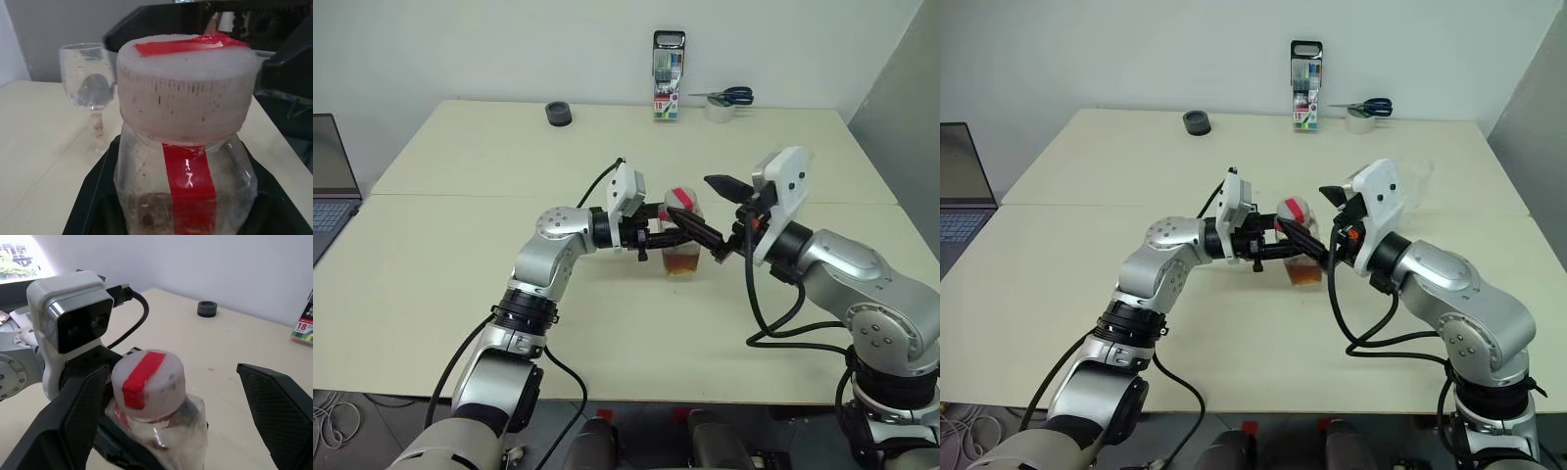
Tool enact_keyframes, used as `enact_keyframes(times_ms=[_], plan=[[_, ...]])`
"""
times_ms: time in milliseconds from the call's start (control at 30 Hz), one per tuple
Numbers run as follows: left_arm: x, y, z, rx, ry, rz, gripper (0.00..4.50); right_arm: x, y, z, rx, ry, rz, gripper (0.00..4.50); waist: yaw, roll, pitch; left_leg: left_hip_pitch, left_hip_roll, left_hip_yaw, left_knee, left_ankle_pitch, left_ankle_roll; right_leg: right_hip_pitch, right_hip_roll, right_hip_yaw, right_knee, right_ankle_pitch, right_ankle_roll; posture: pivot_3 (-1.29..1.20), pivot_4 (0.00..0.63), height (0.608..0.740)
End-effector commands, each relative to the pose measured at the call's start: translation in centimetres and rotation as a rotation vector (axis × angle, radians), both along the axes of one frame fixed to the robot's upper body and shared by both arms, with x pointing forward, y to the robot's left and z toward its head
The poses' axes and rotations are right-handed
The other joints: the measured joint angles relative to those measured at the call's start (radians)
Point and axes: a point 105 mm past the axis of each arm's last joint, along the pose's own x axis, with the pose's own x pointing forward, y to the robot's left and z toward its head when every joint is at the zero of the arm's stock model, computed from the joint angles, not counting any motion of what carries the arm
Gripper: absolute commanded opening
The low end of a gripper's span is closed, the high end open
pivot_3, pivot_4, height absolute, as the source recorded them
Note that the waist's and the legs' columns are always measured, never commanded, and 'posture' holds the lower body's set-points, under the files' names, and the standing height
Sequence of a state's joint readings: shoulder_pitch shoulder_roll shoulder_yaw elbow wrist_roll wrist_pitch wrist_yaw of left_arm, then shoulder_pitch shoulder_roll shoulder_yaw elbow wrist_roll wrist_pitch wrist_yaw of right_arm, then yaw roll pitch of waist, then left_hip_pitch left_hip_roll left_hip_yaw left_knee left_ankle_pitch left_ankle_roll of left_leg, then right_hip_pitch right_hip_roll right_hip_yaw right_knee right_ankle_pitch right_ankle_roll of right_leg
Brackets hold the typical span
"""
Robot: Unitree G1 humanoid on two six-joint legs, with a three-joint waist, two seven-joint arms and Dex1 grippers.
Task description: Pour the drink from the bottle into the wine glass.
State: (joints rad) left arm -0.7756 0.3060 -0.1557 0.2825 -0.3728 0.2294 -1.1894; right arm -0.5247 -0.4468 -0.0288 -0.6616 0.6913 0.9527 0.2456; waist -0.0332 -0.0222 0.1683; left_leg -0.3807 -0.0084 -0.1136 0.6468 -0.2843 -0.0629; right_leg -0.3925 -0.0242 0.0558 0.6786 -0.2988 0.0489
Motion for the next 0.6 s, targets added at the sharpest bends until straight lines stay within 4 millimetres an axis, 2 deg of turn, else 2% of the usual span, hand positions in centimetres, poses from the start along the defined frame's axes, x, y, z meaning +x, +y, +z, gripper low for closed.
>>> enact_keyframes(times_ms=[33,467,567,600], plan=[[-0.27,-0.70,1.34,-0.007,-0.077,-0.044,1.89,-0.44,0.55,1.09,0.008,-0.058,0.007,4.50,0.000,0.000,0.000,0.000,0.000,0.000,0.000,0.000,0.000,0.000,0.000,0.000,0.000,0.000,0.000,0.00,0.150,0.740],[-0.11,-0.62,0.83,0.012,-0.093,-0.054,1.89,0.29,1.36,0.34,0.001,-0.031,0.012,4.50,-0.001,0.000,0.000,-0.001,0.000,0.000,0.000,0.000,0.000,-0.002,0.000,0.001,0.001,0.000,0.000,0.00,0.150,0.740],[-0.19,-0.55,0.71,0.017,-0.093,-0.057,1.89,0.44,1.38,0.47,0.007,-0.037,0.012,3.89,-0.001,0.000,0.000,-0.001,0.000,0.000,0.000,0.000,0.000,-0.002,0.000,0.001,0.001,0.000,0.000,0.00,0.150,0.740],[-0.22,-0.55,0.72,0.016,-0.093,-0.058,1.89,0.44,1.41,0.29,-0.007,-0.036,0.016,3.56,-0.001,0.000,0.000,-0.001,0.000,0.000,0.000,0.000,0.000,-0.002,0.000,0.001,0.001,0.000,0.000,0.00,0.150,0.740]])
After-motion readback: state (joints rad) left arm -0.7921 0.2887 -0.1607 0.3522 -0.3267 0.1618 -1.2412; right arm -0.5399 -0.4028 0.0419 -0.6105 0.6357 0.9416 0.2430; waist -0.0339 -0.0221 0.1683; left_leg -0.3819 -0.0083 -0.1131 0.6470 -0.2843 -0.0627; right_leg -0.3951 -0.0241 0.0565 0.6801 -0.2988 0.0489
